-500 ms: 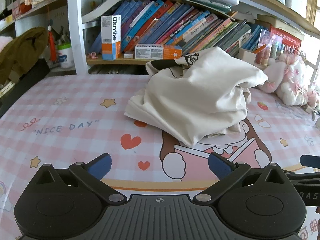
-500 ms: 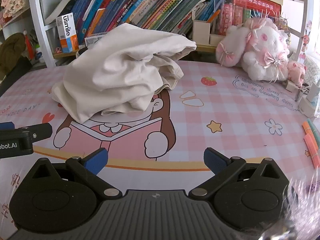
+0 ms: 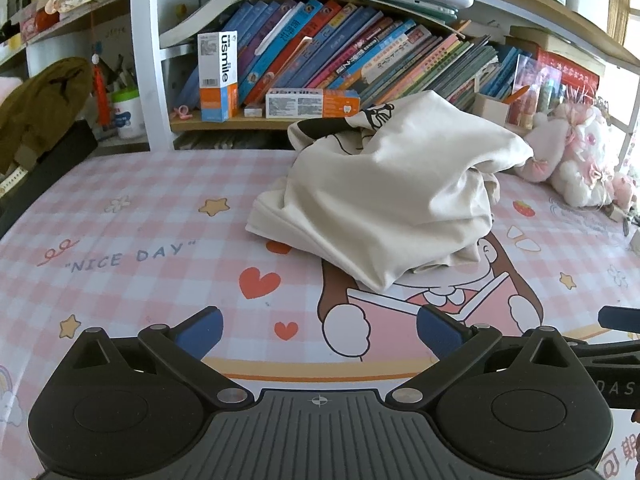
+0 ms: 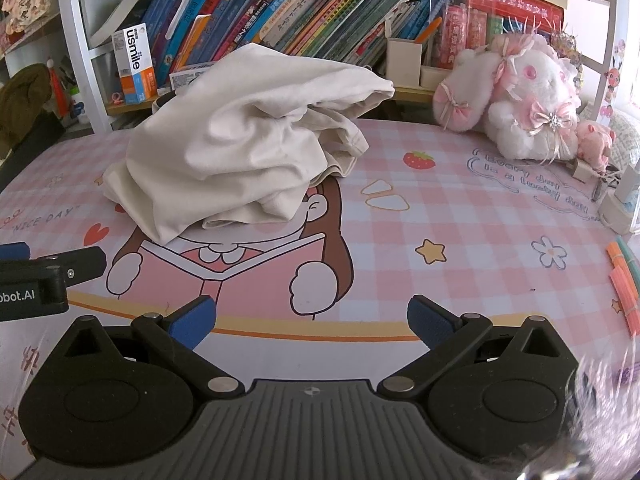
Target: Fold clothes
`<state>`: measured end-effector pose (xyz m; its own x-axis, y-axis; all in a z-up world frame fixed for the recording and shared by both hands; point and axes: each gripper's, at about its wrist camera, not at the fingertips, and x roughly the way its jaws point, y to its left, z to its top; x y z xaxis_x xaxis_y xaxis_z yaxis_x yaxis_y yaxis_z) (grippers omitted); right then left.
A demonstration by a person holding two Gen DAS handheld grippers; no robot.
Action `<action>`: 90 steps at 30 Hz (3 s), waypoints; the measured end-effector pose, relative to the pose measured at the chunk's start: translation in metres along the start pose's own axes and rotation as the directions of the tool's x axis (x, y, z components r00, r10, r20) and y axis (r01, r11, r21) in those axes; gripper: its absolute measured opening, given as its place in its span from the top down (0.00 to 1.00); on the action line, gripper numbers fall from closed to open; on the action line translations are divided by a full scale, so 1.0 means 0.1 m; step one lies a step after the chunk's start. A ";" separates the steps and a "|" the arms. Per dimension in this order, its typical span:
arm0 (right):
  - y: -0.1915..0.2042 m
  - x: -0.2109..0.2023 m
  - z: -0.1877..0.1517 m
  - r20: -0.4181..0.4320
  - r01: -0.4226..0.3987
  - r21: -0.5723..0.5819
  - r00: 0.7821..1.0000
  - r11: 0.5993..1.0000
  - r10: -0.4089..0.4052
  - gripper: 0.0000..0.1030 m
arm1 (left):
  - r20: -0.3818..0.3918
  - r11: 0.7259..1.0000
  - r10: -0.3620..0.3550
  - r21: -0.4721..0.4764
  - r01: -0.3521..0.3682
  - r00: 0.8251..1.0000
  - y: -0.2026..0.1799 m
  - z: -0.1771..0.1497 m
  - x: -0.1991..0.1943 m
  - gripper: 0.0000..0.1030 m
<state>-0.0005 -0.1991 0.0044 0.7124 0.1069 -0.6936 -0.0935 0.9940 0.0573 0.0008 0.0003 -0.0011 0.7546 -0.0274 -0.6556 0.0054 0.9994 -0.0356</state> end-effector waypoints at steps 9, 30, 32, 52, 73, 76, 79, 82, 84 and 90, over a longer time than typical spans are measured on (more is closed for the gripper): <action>0.00 0.01 0.00 -0.006 -0.001 0.001 1.000 1.000 0.001 0.00 | -0.006 1.000 -0.002 -0.003 0.002 1.000 0.01 0.00 0.01 0.00; 0.01 0.01 -0.02 -0.014 -0.003 -0.002 1.000 1.000 0.003 0.00 | -0.019 1.000 -0.010 -0.001 0.010 1.000 0.00 -0.01 0.01 0.00; 0.01 0.01 -0.02 -0.016 -0.003 -0.004 1.000 1.000 0.003 0.00 | -0.020 1.000 -0.010 -0.001 0.010 1.000 0.00 -0.01 0.01 0.00; 0.03 0.01 -0.04 -0.016 -0.002 -0.006 1.000 1.000 0.002 0.00 | -0.024 1.000 -0.016 -0.004 0.016 1.000 0.01 -0.02 0.00 0.00; 0.03 0.04 -0.03 -0.019 -0.001 -0.017 1.000 1.000 0.000 0.00 | -0.039 1.000 -0.021 -0.018 0.020 0.999 0.02 -0.01 0.05 0.00; 0.03 0.04 -0.03 -0.019 -0.001 -0.017 1.000 1.000 0.001 0.00 | -0.040 1.000 -0.021 -0.019 0.020 0.999 0.02 -0.02 0.05 0.00; 0.04 0.04 -0.03 -0.019 -0.001 -0.017 1.000 1.000 0.000 0.00 | -0.040 1.000 -0.022 -0.018 0.021 0.999 0.02 -0.02 0.04 0.00; 0.03 0.04 -0.03 -0.019 0.000 -0.016 1.000 1.000 0.000 0.00 | -0.041 1.000 -0.022 -0.017 0.021 0.999 0.02 -0.02 0.04 0.00; 0.03 0.04 -0.03 -0.019 0.000 -0.016 1.000 1.000 0.000 0.00 | -0.041 1.000 -0.023 -0.016 0.022 0.999 0.02 -0.02 0.04 0.00; 0.03 0.05 -0.03 -0.020 0.000 -0.016 1.000 1.000 0.000 0.00 | -0.043 1.000 -0.027 -0.015 0.026 0.999 0.01 -0.02 0.04 0.00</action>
<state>0.0003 -0.1955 -0.0008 0.6986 0.1061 -0.7076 -0.1044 0.9935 0.0460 0.0028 0.0016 -0.0056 0.7250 -0.0549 -0.6866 0.0154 0.9979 -0.0635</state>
